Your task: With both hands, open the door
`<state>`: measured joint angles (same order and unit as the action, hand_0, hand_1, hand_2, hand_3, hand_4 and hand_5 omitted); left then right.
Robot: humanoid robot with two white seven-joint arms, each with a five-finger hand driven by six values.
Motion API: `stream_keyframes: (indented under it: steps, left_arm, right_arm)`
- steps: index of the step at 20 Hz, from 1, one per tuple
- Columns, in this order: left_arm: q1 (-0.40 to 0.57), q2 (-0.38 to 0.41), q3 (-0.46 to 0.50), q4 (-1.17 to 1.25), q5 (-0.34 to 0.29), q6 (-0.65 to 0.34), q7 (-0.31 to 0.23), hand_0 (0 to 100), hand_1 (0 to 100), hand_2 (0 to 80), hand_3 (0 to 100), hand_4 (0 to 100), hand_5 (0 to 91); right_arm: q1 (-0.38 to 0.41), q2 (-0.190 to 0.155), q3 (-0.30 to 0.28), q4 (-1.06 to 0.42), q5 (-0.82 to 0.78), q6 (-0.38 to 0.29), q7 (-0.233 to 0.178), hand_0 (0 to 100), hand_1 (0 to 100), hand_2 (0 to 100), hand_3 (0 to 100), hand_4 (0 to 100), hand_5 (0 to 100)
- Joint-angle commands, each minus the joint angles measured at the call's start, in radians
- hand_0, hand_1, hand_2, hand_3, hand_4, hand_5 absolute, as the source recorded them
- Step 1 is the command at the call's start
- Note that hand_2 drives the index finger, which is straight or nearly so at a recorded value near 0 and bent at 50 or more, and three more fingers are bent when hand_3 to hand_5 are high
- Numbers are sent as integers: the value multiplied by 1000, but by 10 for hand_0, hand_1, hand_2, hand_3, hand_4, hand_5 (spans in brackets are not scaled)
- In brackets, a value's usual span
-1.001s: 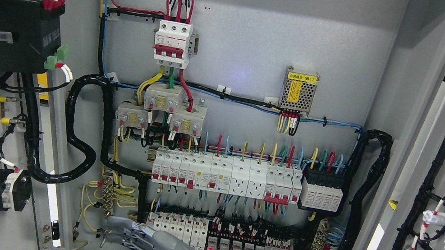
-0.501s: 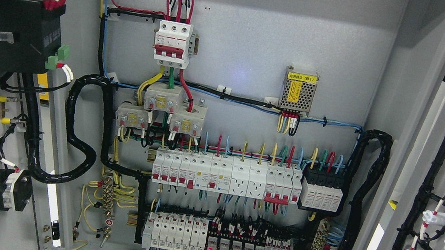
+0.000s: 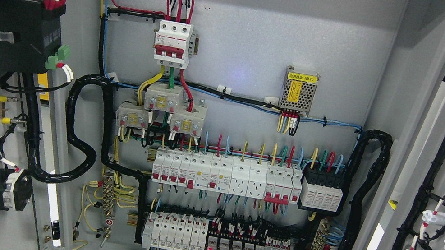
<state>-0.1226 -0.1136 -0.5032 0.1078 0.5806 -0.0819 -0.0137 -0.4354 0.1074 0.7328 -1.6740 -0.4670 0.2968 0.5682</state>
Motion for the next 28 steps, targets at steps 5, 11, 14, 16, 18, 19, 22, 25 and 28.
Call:
stream_keyframes:
  steps: [5, 11, 14, 16, 18, 19, 22, 25, 28]
  left_arm:
    - [1, 0, 0, 1, -1, 5, 0, 0, 0, 0, 10, 0, 0]
    - [1, 0, 0, 1, 1, 5, -2, 0, 0, 0, 8, 0, 0]
    - [3, 0, 0, 0, 1, 4, -2, 0, 0, 0, 8, 0, 0]
    - [1, 0, 2, 0, 1, 4, -2, 0, 0, 0, 8, 0, 0]
    - [1, 0, 2, 0, 1, 5, -2, 0, 0, 0, 8, 0, 0]
    - [1, 0, 2, 1, 1, 4, 0, 0, 0, 0, 8, 0, 0]
    - [1, 0, 0, 0, 1, 4, -2, 0, 0, 0, 7, 0, 0]
    - [1, 0, 2, 0, 1, 4, -2, 0, 0, 0, 6, 0, 0]
    - [1, 0, 0, -2, 1, 1, -2, 0, 0, 0, 6, 0, 0]
  right_arm:
    - [-58, 40, 119, 16, -1, -8, -56, 215, 69, 0, 0, 0, 0]
    - [-88, 41, 145, 23, -4, -12, -57, 214, 70, 0, 0, 0, 0]
    - [-105, 41, 169, 23, -4, -13, -57, 214, 70, 0, 0, 0, 0]
    - [-105, 41, 169, 26, -4, -13, -59, 214, 70, 0, 0, 0, 0]
    - [-106, 41, 171, 30, -4, -13, -60, 214, 70, 0, 0, 0, 0]
    - [-106, 41, 172, 30, -5, -13, -71, 214, 70, 0, 0, 0, 0]
    - [-106, 41, 171, 30, -7, -13, -91, 214, 70, 0, 0, 0, 0]
    - [-108, 41, 169, 28, -7, -13, -93, 214, 70, 0, 0, 0, 0]
    - [-105, 40, 152, 30, -4, -10, -90, 214, 71, 0, 0, 0, 0]
